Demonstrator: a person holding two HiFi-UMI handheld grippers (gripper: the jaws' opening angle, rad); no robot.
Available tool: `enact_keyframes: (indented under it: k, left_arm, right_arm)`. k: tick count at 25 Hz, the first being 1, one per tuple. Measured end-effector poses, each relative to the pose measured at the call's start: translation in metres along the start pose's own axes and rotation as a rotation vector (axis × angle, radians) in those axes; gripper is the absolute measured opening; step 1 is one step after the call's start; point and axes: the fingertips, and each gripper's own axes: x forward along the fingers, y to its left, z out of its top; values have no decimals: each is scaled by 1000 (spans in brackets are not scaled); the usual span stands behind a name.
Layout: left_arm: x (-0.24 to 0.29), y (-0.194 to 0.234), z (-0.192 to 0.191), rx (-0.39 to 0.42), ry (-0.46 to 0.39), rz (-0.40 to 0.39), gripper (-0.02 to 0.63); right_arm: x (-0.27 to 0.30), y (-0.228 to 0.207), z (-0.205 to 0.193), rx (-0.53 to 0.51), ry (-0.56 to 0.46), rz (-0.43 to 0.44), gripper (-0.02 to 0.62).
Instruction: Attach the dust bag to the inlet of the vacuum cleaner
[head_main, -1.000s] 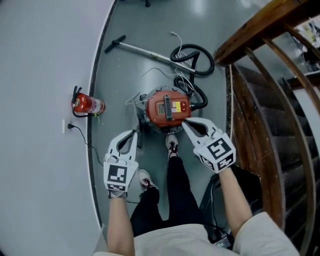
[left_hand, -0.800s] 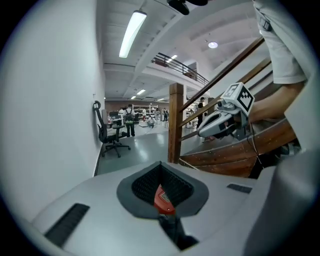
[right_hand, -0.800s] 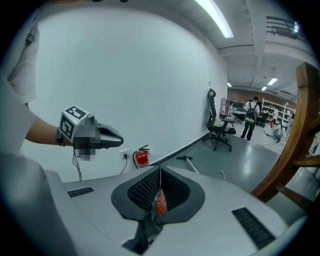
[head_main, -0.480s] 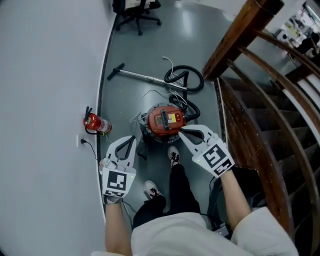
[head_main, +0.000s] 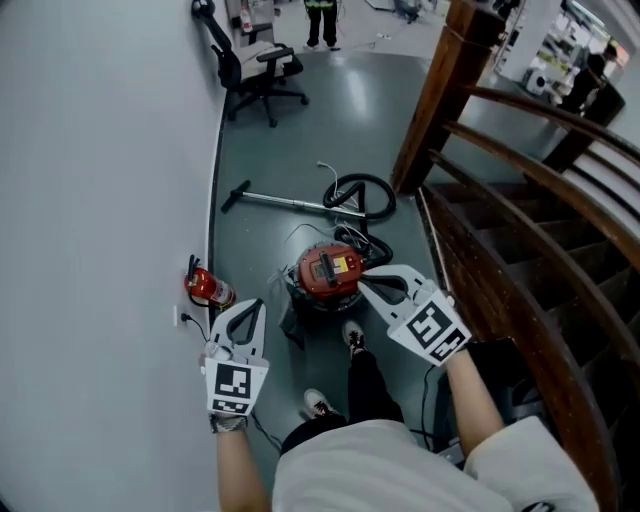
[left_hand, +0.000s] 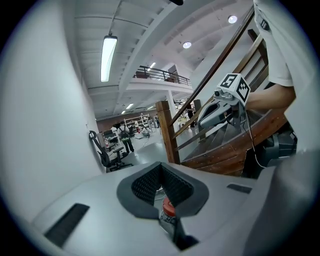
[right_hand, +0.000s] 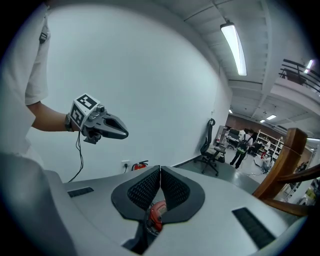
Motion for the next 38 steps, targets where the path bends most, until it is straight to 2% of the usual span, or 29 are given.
enact_keyframes:
  k: [4, 9, 15, 23, 31, 38]
  left_arm:
    - [-17, 0, 14, 18, -7, 16, 2]
    - [-36, 7, 41, 65, -26, 73, 2]
    - [-55, 4, 76, 113, -44, 54, 2]
    - [-83, 10, 119, 183, -92, 74, 2]
    - [-111, 7, 132, 209, -96, 112, 2]
    - [-114, 3, 129, 206, -108, 97, 2]
  right_arm:
    - [-16, 4, 19, -18, -27, -21, 31]
    - [-34, 3, 38, -65, -41, -36, 31]
    - [-60, 6, 61, -86, -53, -64, 31]
    - [-84, 10, 92, -99, -93, -116, 31]
    - [-102, 30, 122, -88, -149, -142, 29]
    - [-101, 36, 122, -95, -127, -176, 26]
